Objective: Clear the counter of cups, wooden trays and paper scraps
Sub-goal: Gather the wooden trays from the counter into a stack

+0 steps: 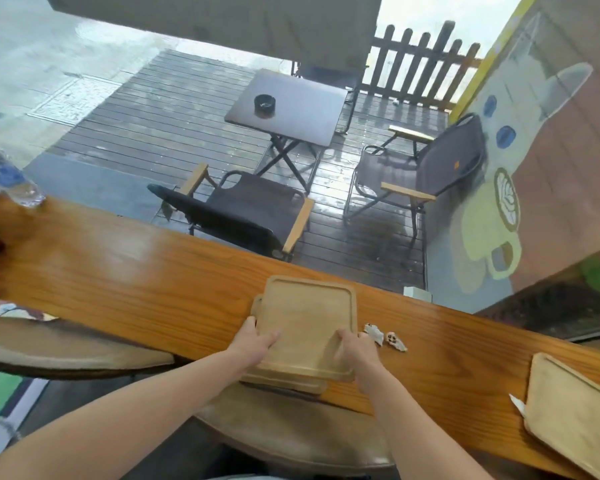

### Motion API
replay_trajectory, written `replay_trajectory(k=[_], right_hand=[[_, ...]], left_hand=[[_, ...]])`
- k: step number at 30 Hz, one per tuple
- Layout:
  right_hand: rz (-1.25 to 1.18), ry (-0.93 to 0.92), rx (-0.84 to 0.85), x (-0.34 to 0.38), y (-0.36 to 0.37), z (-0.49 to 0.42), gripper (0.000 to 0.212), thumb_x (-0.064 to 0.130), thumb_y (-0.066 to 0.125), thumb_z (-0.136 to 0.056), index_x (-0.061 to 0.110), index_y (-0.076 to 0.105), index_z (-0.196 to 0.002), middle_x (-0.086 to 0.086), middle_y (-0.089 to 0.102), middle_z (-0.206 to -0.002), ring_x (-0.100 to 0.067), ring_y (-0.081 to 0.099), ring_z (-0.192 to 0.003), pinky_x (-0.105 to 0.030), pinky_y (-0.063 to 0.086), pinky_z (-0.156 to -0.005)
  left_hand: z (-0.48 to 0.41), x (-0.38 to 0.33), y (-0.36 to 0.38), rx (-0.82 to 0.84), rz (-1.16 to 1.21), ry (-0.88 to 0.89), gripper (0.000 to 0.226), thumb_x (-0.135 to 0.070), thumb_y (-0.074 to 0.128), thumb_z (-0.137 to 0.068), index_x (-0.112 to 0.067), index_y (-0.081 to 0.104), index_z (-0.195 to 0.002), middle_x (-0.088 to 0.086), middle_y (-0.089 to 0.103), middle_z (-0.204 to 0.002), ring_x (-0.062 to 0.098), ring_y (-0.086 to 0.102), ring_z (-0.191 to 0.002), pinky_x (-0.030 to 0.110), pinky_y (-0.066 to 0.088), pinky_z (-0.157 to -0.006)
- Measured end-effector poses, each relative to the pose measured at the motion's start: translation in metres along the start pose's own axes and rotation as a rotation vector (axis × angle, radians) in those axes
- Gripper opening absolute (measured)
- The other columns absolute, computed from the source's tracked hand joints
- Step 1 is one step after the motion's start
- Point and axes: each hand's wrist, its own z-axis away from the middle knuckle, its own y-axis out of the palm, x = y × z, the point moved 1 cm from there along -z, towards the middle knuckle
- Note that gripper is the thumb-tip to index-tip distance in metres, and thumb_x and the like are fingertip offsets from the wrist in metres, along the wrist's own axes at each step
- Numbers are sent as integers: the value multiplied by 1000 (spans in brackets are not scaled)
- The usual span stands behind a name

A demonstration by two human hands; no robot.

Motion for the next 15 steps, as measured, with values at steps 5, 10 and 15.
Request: replay_trajectory(k=[5,10,15], right_hand=[[14,61,-6,-12,15,5,30,38,56,-97,13,46,-110,-3,55,-92,-23,57,-86,-38,47,-72],[24,72,-39,-18,16,-3,31,33,54,-98,13,49,-121,-3,56,-96,-27,56,-97,-42,48,-83],[54,47,-28,-24,26,-11,39,24,56,-99,5,52,-133,-1,56,-94,-21,55,-89,-39,47,-84]], left_hand=[[-11,21,-16,36,-87,-3,47,-35,67,-93,-16,46,-130,4,60,-123,20,59,-103,31,51,-80],[-22,30,-18,74,-164,-1,61,-37,71,-90,-15,44,-140,7,58,-134,25,58,-119,43,51,-101],[-32,40,-24,39,-151,-17,72,-35,74,-88,-11,39,-147,8,56,-140,26,56,-123,41,49,-101]])
